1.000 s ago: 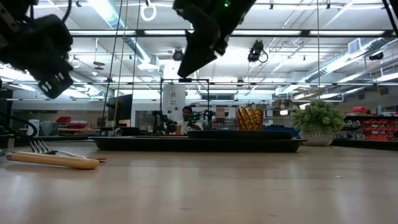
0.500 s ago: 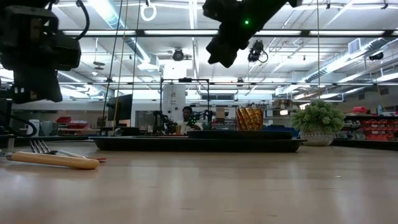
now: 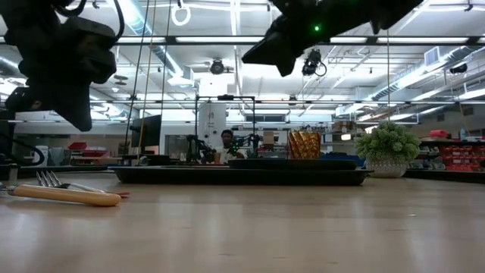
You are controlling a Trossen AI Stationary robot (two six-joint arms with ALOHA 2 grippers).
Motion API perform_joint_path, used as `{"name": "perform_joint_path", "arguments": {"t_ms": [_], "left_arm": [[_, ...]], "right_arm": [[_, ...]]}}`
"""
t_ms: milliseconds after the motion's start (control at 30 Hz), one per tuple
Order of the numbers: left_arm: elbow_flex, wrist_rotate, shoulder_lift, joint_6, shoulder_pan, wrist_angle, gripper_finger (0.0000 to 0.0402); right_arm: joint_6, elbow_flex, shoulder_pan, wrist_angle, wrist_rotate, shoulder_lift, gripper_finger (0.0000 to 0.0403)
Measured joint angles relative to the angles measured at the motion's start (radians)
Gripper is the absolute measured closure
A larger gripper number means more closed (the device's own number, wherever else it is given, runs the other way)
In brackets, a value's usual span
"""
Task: Pick and place plate/cup/fork/spoon on tray
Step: Put the orange fork on the black tray to the left of the black plate
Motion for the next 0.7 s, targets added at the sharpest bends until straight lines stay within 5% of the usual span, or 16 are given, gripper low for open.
{"name": "perform_joint_path", "arguments": {"t_ms": [400,700], "left_arm": [[0.174,-0.030,0.304,-0.354,-0.087,-0.012,0.0389],[0.228,0.225,0.468,-0.517,-0.100,-0.021,0.0357]], "right_arm": [[0.060,-0.050,-0.021,0.015,-0.236,0.003,0.0318],[0.079,-0.090,-0.006,0.041,-0.416,0.001,0.0318]]}}
